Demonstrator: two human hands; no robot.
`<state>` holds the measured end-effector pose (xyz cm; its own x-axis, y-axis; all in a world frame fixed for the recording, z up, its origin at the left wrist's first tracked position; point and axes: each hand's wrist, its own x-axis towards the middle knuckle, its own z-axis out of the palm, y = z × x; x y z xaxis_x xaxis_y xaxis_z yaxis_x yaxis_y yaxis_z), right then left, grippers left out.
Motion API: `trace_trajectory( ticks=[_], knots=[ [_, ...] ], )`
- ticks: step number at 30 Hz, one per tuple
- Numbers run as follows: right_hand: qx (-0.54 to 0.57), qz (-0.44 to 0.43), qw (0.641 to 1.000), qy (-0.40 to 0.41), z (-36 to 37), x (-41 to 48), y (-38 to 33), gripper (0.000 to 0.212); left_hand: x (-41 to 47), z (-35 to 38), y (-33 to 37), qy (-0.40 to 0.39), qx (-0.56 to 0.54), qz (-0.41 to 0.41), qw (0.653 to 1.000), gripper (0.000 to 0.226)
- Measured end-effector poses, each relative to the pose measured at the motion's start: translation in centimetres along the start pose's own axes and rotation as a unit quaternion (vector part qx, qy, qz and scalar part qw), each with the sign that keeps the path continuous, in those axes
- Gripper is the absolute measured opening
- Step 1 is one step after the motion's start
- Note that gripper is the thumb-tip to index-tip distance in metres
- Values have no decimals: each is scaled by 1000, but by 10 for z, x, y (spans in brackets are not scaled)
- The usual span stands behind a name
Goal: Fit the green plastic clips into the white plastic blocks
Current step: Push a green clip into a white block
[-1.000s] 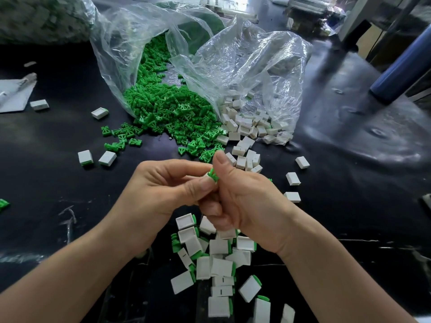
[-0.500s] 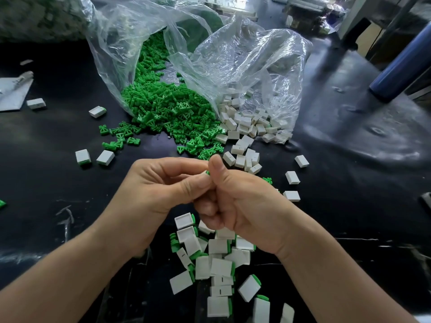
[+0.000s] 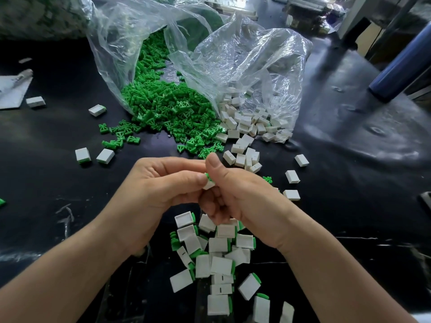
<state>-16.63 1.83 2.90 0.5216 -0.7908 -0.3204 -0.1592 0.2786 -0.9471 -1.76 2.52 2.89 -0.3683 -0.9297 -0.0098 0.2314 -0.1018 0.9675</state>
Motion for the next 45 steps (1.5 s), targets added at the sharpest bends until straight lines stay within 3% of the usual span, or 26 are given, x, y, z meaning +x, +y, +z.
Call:
trace_trajectory(
  ticks=[11,17,25,34,38,40,43,45],
  knots=[
    [-14,-18,998,51,5,1,1,80,1,0,-4,62,-10,-22,998,20],
    [5,-28,996,82,11,2,3,45,1,1,-5,84,-11,-29,996,14],
    [-45,-45,992,106,12,4,6,56,2,1,-8,87,-28,-31,995,14],
    [-39,-38,994,94,12,1,1,38,2,-2,-10,67,-28,-30,997,17],
    [-74,-34,992,94,9,2,2,60,2,-3,-8,60,-25,-18,998,30],
    [-107,-37,988,108,7,2,3,72,2,-3,-7,71,-13,-14,997,25],
    [-148,-58,974,162,0,2,0,57,5,-4,-8,113,3,-21,993,15],
    [-165,-70,961,210,-8,3,0,58,5,-3,-6,119,27,-20,992,13]
  ],
)
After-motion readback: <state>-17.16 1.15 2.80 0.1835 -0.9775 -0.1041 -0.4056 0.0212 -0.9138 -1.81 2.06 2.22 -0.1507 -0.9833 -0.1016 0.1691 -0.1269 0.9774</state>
